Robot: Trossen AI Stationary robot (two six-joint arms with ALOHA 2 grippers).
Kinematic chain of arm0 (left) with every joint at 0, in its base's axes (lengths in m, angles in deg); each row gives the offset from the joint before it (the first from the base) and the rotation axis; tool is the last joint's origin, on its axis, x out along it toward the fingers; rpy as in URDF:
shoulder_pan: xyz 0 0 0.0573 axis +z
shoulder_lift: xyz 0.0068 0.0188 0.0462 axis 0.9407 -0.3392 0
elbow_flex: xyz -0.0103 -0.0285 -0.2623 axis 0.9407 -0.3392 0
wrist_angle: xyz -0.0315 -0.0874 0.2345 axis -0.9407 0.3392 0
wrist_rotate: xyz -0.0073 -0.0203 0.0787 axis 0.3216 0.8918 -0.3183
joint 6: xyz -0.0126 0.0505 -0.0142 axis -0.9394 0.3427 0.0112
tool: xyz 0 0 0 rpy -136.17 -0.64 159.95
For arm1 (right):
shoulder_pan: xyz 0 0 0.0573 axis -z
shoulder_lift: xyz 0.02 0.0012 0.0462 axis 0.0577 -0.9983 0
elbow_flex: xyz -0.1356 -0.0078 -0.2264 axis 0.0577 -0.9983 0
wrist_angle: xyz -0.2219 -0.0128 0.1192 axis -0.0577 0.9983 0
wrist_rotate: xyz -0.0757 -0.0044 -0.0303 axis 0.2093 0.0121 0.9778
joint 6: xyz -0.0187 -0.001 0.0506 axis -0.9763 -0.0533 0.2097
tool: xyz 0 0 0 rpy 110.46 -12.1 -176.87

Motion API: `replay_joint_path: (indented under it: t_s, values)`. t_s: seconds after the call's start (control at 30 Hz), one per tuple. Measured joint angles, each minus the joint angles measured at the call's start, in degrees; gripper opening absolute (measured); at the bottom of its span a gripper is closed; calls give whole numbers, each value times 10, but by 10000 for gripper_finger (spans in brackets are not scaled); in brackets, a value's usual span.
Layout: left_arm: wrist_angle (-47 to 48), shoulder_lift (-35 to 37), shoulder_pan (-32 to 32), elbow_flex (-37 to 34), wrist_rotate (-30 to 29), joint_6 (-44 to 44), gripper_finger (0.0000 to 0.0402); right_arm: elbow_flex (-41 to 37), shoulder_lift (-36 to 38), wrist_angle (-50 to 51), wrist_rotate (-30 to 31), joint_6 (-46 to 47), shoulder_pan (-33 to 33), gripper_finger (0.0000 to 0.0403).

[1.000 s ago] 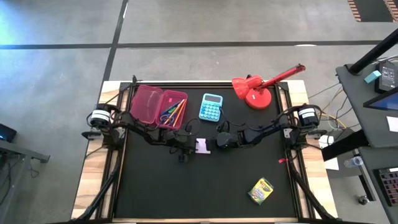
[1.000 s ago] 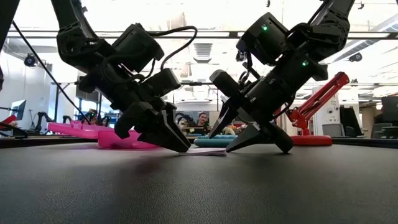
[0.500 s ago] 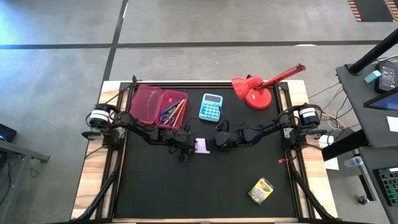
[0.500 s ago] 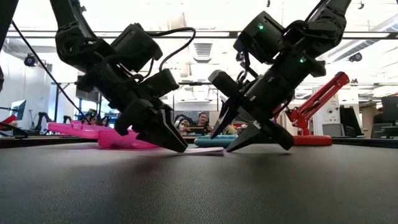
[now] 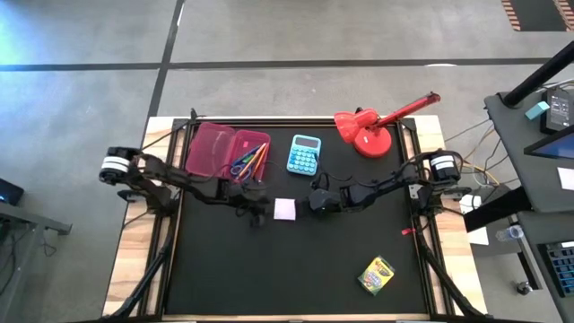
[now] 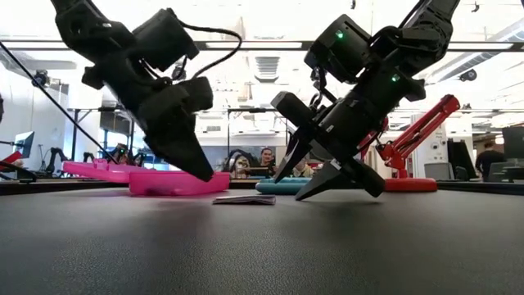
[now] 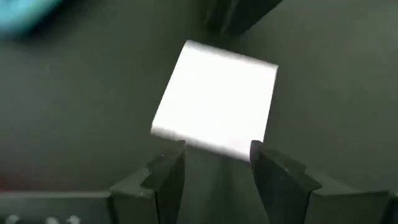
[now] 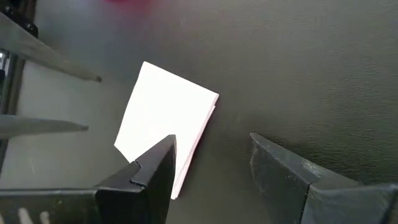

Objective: Pack school essentials
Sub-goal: Put the pink sticky notes into the pink supply box

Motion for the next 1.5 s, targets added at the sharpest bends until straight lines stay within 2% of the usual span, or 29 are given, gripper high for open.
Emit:
replay_joint_path:
  t_s: [0.17,0.4,0.53,0.7,1.23,1.5]
  values:
    - [9,1,0,-1,29,-134,164,0,-10,-28,-6,3,-1,189]
    - [-34,-60,5,3,33,-260,164,0,-20,-55,-12,-12,-1,189]
    - [-90,-89,8,3,42,-303,164,1,-21,-61,-14,-21,-1,189]
    - [-139,-101,11,3,56,-322,164,9,-25,-61,-14,-30,-1,189]
    - [-142,-101,12,4,65,-317,164,63,-36,-65,-25,-65,-3,190]
    - [-142,-101,12,4,81,-287,164,77,-67,-65,-22,-65,3,216]
